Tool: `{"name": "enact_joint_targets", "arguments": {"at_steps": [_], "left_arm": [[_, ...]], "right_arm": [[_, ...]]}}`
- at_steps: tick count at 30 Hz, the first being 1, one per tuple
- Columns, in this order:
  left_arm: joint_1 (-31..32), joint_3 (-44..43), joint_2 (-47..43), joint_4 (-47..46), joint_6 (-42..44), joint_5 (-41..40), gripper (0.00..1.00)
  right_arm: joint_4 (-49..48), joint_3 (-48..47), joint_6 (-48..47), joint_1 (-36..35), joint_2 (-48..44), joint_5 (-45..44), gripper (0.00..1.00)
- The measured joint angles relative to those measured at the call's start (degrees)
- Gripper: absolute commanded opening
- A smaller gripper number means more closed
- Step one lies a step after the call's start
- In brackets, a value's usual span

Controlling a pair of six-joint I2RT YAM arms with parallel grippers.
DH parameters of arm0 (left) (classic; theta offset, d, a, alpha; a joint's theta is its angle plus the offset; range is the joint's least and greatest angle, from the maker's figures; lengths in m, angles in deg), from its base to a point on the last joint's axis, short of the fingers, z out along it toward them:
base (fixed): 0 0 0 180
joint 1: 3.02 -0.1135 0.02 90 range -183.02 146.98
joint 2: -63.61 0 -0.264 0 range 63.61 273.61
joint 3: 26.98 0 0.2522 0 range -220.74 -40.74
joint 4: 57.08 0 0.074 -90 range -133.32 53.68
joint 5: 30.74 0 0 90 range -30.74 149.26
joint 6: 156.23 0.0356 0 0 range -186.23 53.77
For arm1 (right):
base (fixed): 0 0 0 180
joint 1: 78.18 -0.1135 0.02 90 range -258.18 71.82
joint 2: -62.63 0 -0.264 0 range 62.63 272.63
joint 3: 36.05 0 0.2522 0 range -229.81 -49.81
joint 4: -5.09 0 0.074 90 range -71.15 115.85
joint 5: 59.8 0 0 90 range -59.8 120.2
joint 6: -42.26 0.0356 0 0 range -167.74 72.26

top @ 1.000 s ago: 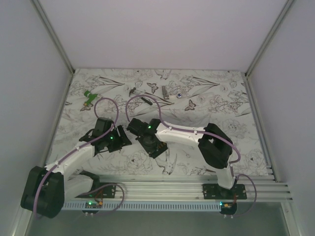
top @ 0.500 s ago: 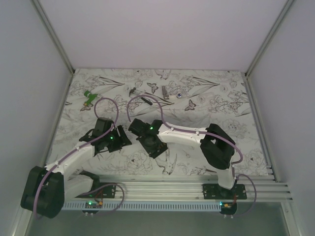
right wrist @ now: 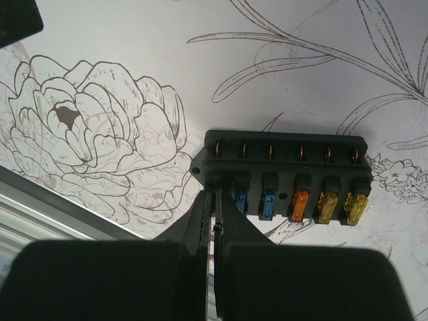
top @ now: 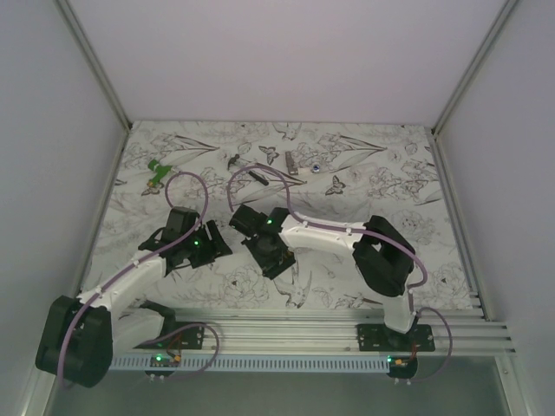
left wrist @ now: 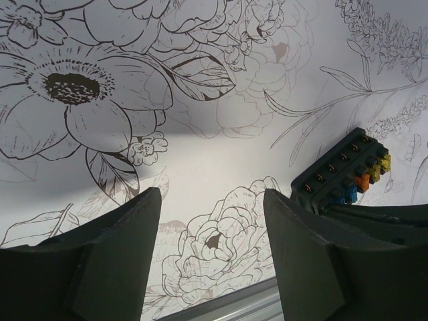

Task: Snap on the fuse box
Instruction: Install the fuse at the fuse box base.

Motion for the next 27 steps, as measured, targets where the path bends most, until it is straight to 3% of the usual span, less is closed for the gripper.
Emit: {"name": "enact_joint_targets", "arguments": {"at_steps": [13, 17, 27], "left_arm": [[0.0, 0.0, -0.4, 0.0, 0.0, 0.3, 0.66], [0.0, 0.0, -0.7, 0.0, 0.0, 1.5, 0.67], [0.5, 0.0, -1.0, 0.0, -0.8, 4.8, 0.70]], "right_arm": [[0.9, -1.9, -1.3, 0.3, 0.5, 0.7, 0.02], [1.0, -2.5, -1.4, 0.1, 0.0, -0.8, 0.09], [1.1, -3.6, -3.0, 0.7, 0.0, -6.6, 0.40]]}}
